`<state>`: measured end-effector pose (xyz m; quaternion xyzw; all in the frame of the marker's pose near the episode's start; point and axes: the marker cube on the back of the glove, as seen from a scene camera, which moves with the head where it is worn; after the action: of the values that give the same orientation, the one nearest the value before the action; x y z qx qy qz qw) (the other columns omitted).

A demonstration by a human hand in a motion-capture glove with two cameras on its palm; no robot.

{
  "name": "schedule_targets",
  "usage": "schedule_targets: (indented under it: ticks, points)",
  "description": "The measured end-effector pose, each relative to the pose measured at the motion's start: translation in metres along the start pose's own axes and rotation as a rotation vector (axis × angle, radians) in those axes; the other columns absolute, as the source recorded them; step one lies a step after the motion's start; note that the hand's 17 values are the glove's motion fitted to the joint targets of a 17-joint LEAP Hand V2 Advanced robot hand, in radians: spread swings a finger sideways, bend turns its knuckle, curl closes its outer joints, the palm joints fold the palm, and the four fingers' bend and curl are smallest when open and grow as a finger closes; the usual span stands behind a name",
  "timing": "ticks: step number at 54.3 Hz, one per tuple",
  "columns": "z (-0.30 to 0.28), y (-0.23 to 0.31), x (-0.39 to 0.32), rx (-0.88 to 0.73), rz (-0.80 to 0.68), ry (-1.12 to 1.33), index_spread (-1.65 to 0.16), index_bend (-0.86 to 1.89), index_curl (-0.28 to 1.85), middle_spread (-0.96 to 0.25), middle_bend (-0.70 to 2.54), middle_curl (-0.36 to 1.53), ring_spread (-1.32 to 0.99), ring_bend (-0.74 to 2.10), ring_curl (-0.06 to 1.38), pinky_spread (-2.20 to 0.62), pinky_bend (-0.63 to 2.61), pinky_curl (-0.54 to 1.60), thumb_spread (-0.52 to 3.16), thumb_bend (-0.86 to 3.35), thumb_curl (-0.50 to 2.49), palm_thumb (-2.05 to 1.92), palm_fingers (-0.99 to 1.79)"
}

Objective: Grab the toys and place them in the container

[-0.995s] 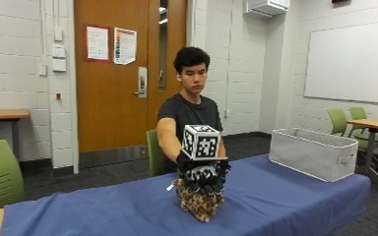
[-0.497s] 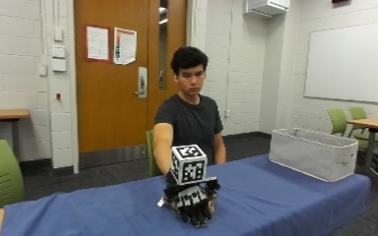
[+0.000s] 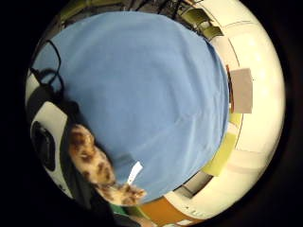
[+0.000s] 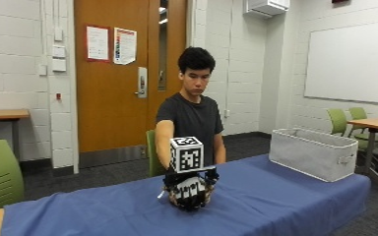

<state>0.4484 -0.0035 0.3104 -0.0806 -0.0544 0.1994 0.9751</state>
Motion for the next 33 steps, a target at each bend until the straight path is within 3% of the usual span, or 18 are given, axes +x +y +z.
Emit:
schedule_targets:
  ticks: [8, 18, 33]
  points:
    - [-0.025, 0.017, -0.014, -0.008, -0.043, -0.004, -0.34, 0.3, 0.45, -0.37, 0.65, 0.51, -0.49, 0.87, 0.46, -0.48, 0.71, 0.34, 0.88, 0.17, 0.57, 0.64, 1.24]
    - [-0.102, 0.031, -0.063, 0.08, -0.118, -0.012, -0.34, 0.43, 0.55, -0.38, 0.77, 0.58, -0.46, 0.96, 0.51, -0.49, 0.73, 0.36, 0.72, 0.15, 0.67, 0.64, 1.27]
    - [-0.249, 0.069, -0.241, 0.332, -0.379, 0.007, -0.32, 0.54, 0.69, -0.37, 0.89, 0.65, -0.44, 1.04, 0.54, -0.49, 0.79, 0.4, 0.58, 0.15, 0.81, 0.63, 1.19]
